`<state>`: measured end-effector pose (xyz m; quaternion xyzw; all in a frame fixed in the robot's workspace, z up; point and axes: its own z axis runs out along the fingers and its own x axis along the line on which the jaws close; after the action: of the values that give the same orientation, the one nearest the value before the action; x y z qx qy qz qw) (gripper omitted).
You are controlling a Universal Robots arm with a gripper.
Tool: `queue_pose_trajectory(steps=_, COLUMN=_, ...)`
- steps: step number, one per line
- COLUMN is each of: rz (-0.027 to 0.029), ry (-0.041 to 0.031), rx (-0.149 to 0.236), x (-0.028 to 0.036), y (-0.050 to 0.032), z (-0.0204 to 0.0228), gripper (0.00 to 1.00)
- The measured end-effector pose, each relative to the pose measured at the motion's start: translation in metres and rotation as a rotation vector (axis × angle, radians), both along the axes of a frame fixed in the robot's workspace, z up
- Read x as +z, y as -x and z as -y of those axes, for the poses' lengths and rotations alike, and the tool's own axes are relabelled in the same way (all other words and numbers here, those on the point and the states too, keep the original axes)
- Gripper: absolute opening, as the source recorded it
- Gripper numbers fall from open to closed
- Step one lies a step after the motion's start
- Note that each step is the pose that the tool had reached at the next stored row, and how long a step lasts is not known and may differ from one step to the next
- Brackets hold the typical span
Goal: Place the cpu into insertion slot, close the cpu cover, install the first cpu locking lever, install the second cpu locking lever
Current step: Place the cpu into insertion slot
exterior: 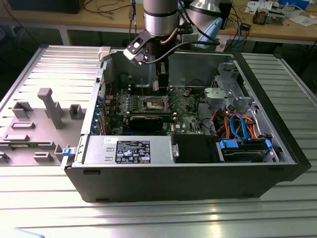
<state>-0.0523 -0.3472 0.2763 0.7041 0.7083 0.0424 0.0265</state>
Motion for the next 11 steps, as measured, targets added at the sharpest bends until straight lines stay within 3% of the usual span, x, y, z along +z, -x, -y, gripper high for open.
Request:
queue_pose_trajectory(steps=1, rz=0.0, ry=0.0, rx=0.0, x=-0.0025, y=-0.0001, z=0.0, gripper=0.54)
queue_pose_trajectory(steps=11, rz=0.0005, ry=-0.0008, rx=0.0, x=-0.0034, y=-0.0001, z=0.0, gripper=0.54)
